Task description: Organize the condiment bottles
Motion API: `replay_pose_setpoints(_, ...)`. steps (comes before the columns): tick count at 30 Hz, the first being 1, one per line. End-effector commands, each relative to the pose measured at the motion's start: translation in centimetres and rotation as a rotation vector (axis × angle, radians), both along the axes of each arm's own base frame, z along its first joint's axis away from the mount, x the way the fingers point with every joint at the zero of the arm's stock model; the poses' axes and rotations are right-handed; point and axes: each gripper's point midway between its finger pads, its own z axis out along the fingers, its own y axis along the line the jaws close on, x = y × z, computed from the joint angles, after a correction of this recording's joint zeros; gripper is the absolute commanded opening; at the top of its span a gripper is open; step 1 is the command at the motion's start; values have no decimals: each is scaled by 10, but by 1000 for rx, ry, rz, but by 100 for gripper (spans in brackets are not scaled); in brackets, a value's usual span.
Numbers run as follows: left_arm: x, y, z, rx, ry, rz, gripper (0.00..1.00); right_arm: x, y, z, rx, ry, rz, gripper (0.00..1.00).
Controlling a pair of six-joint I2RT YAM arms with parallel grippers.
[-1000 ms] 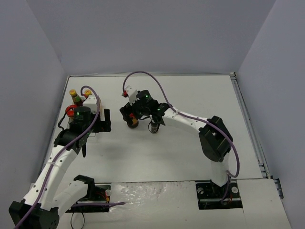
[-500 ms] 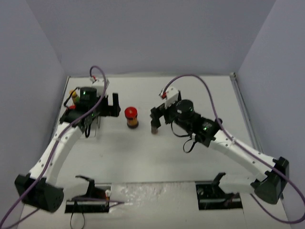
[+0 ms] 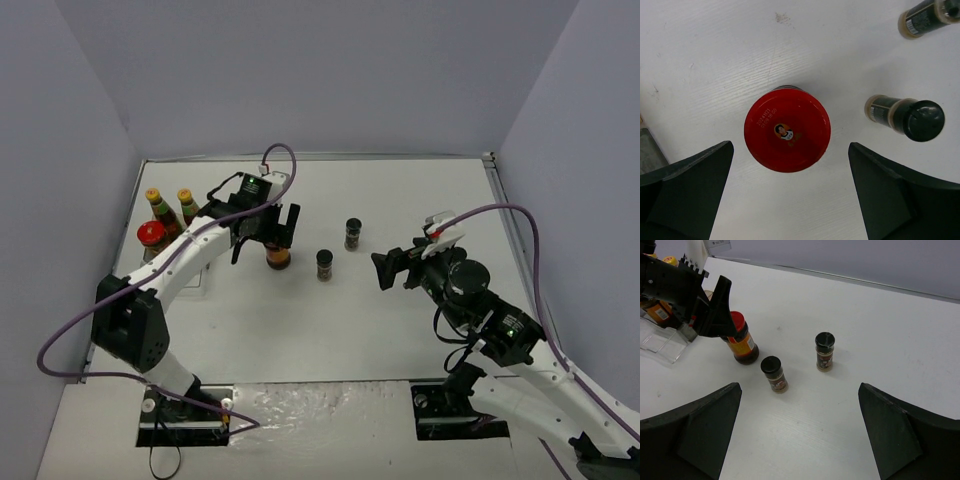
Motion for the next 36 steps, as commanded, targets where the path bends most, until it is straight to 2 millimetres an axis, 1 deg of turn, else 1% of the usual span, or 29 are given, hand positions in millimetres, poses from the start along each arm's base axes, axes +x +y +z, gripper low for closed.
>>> replay_pose_setpoints(1,17,-5,15,-4,-53,34,97,1,-7,-3,39,9,-46,100)
replay_pose_setpoints(5,21,-6,5,3,-35,43,97,-1,-8,-7,45,14,-45,100)
replay_pose_setpoints(7,22,-8,4,0,-30,42,94,-1,-7,-8,46,17,-42,100)
replay_pose_setpoints(8,22,-8,3,-1,-29,41,90,-2,-8,-9,46,18,-42,100)
replay_pose_setpoints(10,21,-9,5,-6,-33,42,77,-2,-8,-11,47,21,-42,100)
replay_pose_setpoints(12,20,-9,6,-10,-36,44,60,-3,-8,-12,50,24,-42,100)
replay_pose_setpoints(15,17,-5,14,-10,-50,51,24,-3,-8,-15,45,29,-42,100)
replay_pose_setpoints(16,16,-3,18,-8,-56,55,14,-3,-7,-16,43,31,-39,100)
replay_pose_setpoints(18,13,2,30,-9,-81,61,3,-3,-6,-18,41,37,-30,100)
replay_pose_setpoints(21,7,21,50,36,-114,106,0,-3,-3,-20,36,44,-20,100)
replay_pose_setpoints(23,2,38,69,42,-142,146,0,-3,-1,-19,35,44,-13,100)
replay_pose_setpoints(27,0,97,97,66,-177,292,0,-3,1,-19,25,45,-2,100)
replay_pose_setpoints(29,0,122,107,63,-196,351,0,-4,2,-21,21,48,5,100)
replay_pose_setpoints(30,-1,130,114,49,-210,368,0,-4,2,-21,21,49,7,100)
replay_pose_setpoints(33,4,160,121,45,-226,436,0,-4,2,-22,22,50,10,100)
replay_pose_setpoints(34,6,170,121,42,-228,459,0,-5,2,-22,23,50,12,100)
replay_pose_setpoints(35,8,183,121,40,-230,494,0,-5,2,-22,24,50,15,100)
replay_pose_setpoints(36,11,190,120,35,-231,516,0,-6,2,-22,27,49,15,100)
